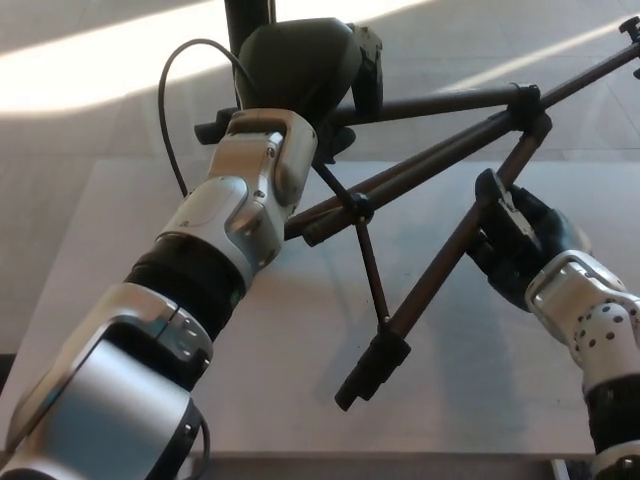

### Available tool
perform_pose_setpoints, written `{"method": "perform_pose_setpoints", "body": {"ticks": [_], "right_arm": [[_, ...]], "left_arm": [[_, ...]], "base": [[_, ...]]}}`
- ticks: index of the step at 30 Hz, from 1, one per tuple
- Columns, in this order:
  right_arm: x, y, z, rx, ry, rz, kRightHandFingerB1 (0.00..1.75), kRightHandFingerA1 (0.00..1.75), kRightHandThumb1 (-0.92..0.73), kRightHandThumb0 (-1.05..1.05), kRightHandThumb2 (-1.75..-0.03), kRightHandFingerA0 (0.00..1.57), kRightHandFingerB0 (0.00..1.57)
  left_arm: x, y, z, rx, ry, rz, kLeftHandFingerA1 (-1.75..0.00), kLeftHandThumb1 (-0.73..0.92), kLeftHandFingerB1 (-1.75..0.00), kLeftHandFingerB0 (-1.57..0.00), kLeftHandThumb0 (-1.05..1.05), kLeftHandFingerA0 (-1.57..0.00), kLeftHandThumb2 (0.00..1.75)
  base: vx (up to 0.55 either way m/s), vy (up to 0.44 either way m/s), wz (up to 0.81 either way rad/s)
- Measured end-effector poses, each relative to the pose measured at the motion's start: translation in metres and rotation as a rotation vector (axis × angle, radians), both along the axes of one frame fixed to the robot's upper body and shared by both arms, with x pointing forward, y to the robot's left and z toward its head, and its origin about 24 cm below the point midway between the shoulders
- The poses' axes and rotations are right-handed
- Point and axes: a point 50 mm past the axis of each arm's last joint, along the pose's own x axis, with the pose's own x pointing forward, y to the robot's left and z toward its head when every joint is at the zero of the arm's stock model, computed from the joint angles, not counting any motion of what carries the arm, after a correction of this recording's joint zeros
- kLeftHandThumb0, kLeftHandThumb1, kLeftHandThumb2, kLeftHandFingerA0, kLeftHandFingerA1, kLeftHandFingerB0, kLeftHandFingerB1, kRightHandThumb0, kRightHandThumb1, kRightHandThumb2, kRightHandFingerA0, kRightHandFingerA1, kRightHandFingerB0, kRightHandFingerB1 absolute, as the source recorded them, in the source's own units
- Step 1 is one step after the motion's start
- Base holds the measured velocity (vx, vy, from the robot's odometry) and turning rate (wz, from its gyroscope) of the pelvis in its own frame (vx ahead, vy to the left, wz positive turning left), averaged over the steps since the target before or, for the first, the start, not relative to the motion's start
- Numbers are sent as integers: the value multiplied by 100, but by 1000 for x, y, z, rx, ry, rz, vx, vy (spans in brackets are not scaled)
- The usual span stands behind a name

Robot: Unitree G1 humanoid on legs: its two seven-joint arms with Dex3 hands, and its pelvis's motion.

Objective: Use both hands of the robot to pick up the tripod lying in the middle of the desk and make it stand upright on the desk

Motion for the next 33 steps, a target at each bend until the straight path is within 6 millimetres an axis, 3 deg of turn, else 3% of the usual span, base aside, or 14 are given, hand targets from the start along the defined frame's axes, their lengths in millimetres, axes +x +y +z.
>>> {"method": "perform_pose_setpoints", "body": {"ticks": [6, 10, 11, 13, 15, 17, 19, 20, 21, 24, 25, 30, 32, 33], "right_arm": [[2, -7, -4, -150, 41, 92, 38, 73, -58, -33, -57, 65, 38], [1, -6, -10, -168, 56, 131, 47, 126, -57, -35, -58, 101, 46], [1, -6, -11, -171, 57, 136, 48, 131, -59, -36, -59, 105, 50], [0, -5, -12, -180, 57, 149, 48, 136, -60, -36, -58, 105, 54], [0, -4, -14, -183, 60, 160, 51, 145, -62, -37, -58, 101, 58], [0, -3, -16, -184, 66, 167, 60, 133, -48, -51, -81, 108, 52], [-1, 0, -19, -176, 76, 180, 49, 149, -58, -48, -61, 97, 52], [-1, 2, -21, -170, 79, 191, 48, 156, -57, -52, -62, 93, 44], [-2, 5, -22, -160, 81, 203, 48, 156, -57, -52, -62, 93, 44], [-2, 10, -24, -132, 87, 223, 55, 143, -44, -63, -87, 118, 31], [-3, 11, -25, -121, 91, 228, 39, 163, -59, -63, -58, 93, 26], [-4, 16, -30, -42, 136, 257, 76, 155, -66, -71, -60, 104, 66], [-6, 18, -34, -20, 151, 269, 57, 118, -53, -80, -95, 103, 34], [-6, 21, -36, -12, 156, 280, 33, 71, -59, -86, -98, 61, 7]], "left_arm": [[0, 2, -2, 3, 4, 5, -139, 48, -126, -98, -20, -119, 101], [1, 3, -2, 5, 5, 8, -139, 49, -125, -97, -21, -119, 103], [1, 3, -2, 5, 5, 9, -175, 56, -162, -68, -15, -89, 96], [1, 4, -2, 6, 5, 10, -139, 48, -126, -97, -21, -120, 104], [1, 5, -2, 5, 2, 12, -140, 48, -126, -99, -20, -121, 104], [1, 5, -2, 5, 0, 13, -175, 54, -164, -69, -14, -91, 98], [1, 5, -2, 4, -2, 14, -175, 55, -164, -67, -14, -90, 97], [1, 5, -1, 4, -3, 15, -139, 49, -126, -97, -23, -120, 104], [1, 4, -2, 2, -3, 11, -139, 49, -126, -97, -23, -120, 104], [0, 3, -2, 1, -7, 10, -139, 47, -126, -98, -21, -120, 104], [0, 3, -2, 1, -8, 10, -139, 47, -126, -97, -21, -120, 104], [0, 1, -3, 4, -8, 0, -139, 48, -126, -98, -22, -120, 104], [0, 0, -4, 4, -8, -4, -139, 47, -127, -99, -22, -120, 104], [-1, 1, -5, 4, -6, -6, -175, 50, -164, -67, -12, -90, 89]], "base": [[0, 0, 0], [0, 0, 0], [0, 0, 0], [0, 0, 0], [0, 0, 0], [0, 0, 0], [0, 0, 0], [0, 0, 0], [0, 0, 0], [0, 0, 0], [0, 0, 0], [0, 0, 0], [0, 0, 0], [0, 0, 0]]}}
